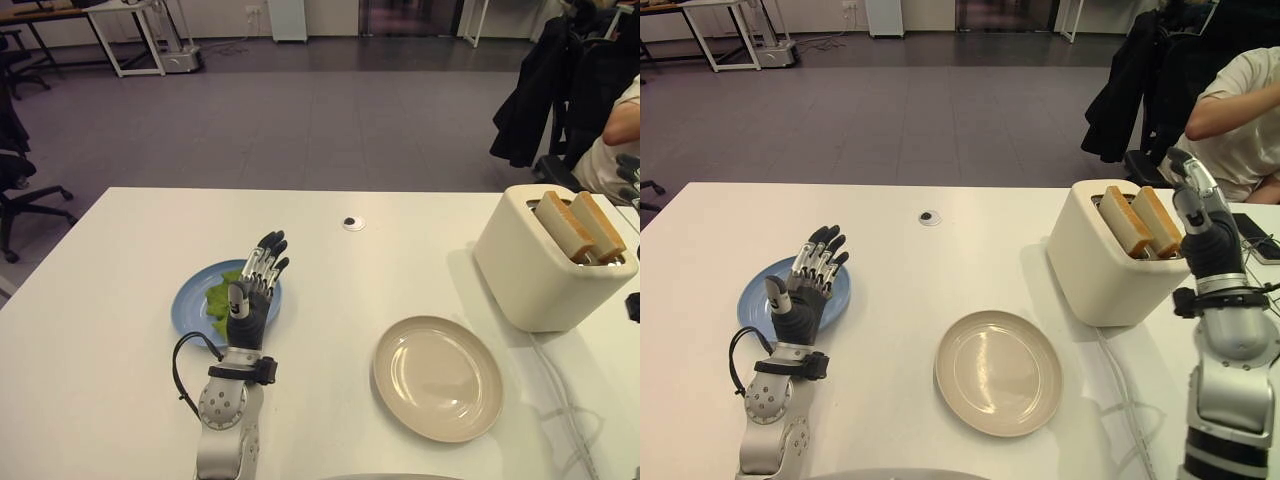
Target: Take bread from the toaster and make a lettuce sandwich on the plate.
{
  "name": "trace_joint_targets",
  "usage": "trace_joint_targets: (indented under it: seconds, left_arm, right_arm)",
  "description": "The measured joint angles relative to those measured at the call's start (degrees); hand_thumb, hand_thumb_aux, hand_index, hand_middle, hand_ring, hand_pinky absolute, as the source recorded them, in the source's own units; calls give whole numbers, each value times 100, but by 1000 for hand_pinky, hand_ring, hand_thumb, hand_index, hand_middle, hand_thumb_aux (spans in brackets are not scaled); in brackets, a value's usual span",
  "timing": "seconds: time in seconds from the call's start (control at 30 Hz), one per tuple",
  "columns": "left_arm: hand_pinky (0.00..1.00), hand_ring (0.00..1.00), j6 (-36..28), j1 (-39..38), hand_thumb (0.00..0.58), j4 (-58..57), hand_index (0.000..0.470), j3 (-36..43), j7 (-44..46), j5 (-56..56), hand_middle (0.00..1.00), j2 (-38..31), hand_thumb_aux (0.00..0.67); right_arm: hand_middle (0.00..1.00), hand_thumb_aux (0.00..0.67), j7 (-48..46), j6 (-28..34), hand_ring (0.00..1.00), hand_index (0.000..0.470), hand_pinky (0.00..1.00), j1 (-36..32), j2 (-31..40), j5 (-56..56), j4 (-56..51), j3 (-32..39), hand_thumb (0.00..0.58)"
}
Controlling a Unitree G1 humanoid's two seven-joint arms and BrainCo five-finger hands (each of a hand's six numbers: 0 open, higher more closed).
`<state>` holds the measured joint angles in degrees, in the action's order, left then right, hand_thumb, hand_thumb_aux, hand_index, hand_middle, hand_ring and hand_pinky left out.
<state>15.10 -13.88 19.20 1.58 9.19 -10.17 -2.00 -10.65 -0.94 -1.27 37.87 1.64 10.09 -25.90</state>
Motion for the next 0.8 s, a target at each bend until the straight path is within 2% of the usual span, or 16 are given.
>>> trace_joint_targets:
  seconds: [0.23,0.3,0.33,0.4,0.43,0.53,0.57,0.6,0.67,0.7,0.8]
  left_arm:
    - [0,0,2,-102,0,68,0,6,-25,1,0,18,0]
    - [0,0,2,-105,0,76,0,4,-25,1,0,15,0]
    - [0,0,2,-106,0,79,0,2,-26,1,0,15,0]
    - [0,0,2,-107,0,82,0,1,-25,1,0,14,0]
    - [0,0,3,-108,0,82,0,-1,-25,0,0,14,0]
    - [0,0,6,-112,0,82,0,-5,-24,0,0,12,0]
    - [0,0,6,-112,0,82,0,-5,-25,0,0,12,0]
    - [0,0,6,-114,0,82,0,-6,-24,-1,0,10,0]
    - [0,0,7,-120,0,83,0,-7,-24,-1,0,4,0]
    - [0,0,7,-128,0,84,0,-8,-24,-1,0,2,0]
    - [0,0,7,-146,0,90,0,-10,-24,-2,0,-1,0]
  right_arm:
    - [0,0,407,-779,0,0,0,34,442,1020,-1441,122,0]
    - [0,21,579,-910,0,15,0,23,533,1196,-1755,131,36]
    - [0,53,669,-955,0,37,0,21,551,1277,-1902,140,87]
    - [0,79,796,-1024,0,55,0,17,557,1417,-2099,192,128]
    - [0,79,855,-1080,0,55,0,8,559,1461,-2184,228,128]
    - [0,218,968,-1197,0,153,0,-56,566,1527,-2449,335,316]
    - [0,257,993,-1217,0,181,0,-71,573,1533,-2488,348,360]
    - [0,336,1036,-1231,0,236,0,-85,587,1546,-2524,363,436]
    - [0,378,1105,-1268,0,265,0,-102,630,1644,-2573,443,470]
    - [0,426,1144,-1282,0,299,0,-108,636,1653,-2593,503,503]
    - [0,447,1219,-1304,0,313,0,-160,657,1669,-2667,572,516]
